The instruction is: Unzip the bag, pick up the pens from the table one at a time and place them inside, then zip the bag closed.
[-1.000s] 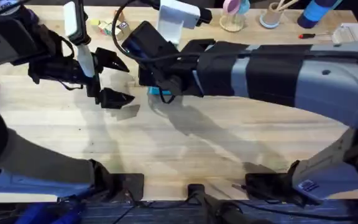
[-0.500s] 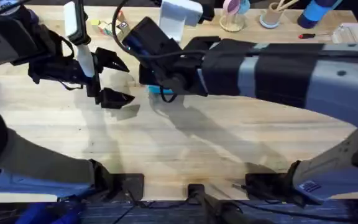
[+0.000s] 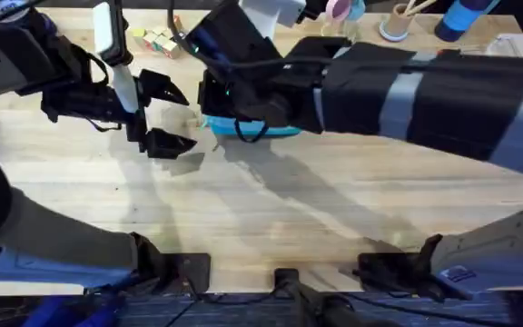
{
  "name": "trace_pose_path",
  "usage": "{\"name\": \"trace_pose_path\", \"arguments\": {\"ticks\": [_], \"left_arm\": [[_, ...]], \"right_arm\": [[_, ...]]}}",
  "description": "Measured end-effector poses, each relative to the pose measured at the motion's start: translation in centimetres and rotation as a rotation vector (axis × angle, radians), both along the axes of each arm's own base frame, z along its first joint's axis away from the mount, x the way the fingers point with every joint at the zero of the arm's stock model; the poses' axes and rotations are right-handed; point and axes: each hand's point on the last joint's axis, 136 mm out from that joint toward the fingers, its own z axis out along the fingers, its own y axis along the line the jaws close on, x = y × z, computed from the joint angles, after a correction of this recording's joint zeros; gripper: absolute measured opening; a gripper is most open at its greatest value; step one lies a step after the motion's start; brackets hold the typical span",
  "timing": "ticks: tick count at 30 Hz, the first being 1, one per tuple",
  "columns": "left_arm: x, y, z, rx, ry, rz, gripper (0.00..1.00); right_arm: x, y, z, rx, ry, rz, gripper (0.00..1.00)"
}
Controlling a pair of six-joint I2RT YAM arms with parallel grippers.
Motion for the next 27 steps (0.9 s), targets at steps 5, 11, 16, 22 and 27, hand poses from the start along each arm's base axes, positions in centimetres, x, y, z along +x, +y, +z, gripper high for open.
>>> {"name": "trace_pose_path", "arguments": {"ticks": [5,11,16,22,27], "left_arm": [[0.0,0.0,0.0,0.0,0.0,0.0,0.993],[0.1,-0.2,0.3,-0.02,-0.007,0.002,0.993],[0.3,-0.6,0.9,-0.058,-0.022,0.005,0.993],[0.4,-0.9,1.3,-0.084,-0.032,0.007,0.993],[0.4,-1.8,1.6,-0.108,-0.038,-0.016,0.994]], "right_arm": [[0.1,0.0,0.3,0.035,0.026,0.017,0.032],[-0.2,0.3,0.3,0.047,0.041,0.035,0.032],[-0.3,0.3,0.3,0.048,0.043,0.037,0.032],[-0.2,0.4,0.3,0.051,0.043,0.038,0.032],[0.1,0.7,0.8,0.072,0.025,0.037,0.032]]}}
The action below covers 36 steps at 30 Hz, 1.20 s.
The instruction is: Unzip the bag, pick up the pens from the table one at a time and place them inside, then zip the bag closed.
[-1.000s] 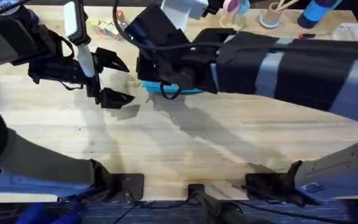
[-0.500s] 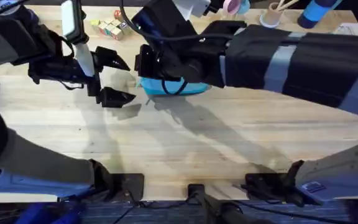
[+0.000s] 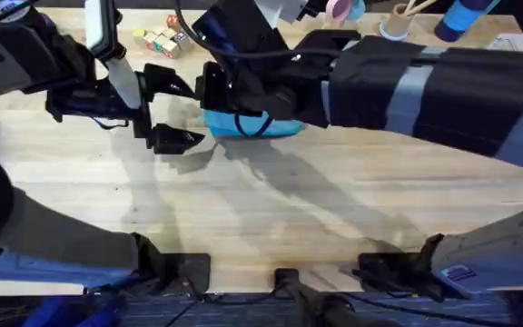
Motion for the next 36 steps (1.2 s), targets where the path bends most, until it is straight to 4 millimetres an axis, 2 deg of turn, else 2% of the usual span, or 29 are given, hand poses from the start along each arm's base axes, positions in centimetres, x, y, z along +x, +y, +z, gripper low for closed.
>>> {"name": "trace_pose_path", "arguments": {"ticks": [10,19,22,28,33,36], "left_arm": [[0.7,-3.2,-0.2,-0.078,-0.038,-0.087,0.993],[1.2,-3.9,0.7,-0.197,-0.05,-0.074,0.995],[1.6,-3.4,1.7,-0.25,-0.069,-0.042,0.919],[1.7,-2.9,1.6,-0.249,-0.061,-0.023,0.853],[1.7,-2.8,1.4,-0.241,-0.039,-0.016,0.618],[1.7,-2.8,1.4,-0.241,-0.036,-0.014,0.534]], "right_arm": [[0.1,0.1,0.1,0.006,-0.004,0.001,0.032],[0.1,0.1,0.1,0.007,-0.005,0.001,0.03],[0.1,0.1,0.1,0.007,-0.005,0.001,0.031],[0.1,0.1,0.1,0.006,-0.004,0.0,0.031],[0.2,0.0,0.1,0.007,-0.005,-0.002,0.031],[0.2,0.0,0.2,0.007,-0.005,-0.003,0.031]]}}
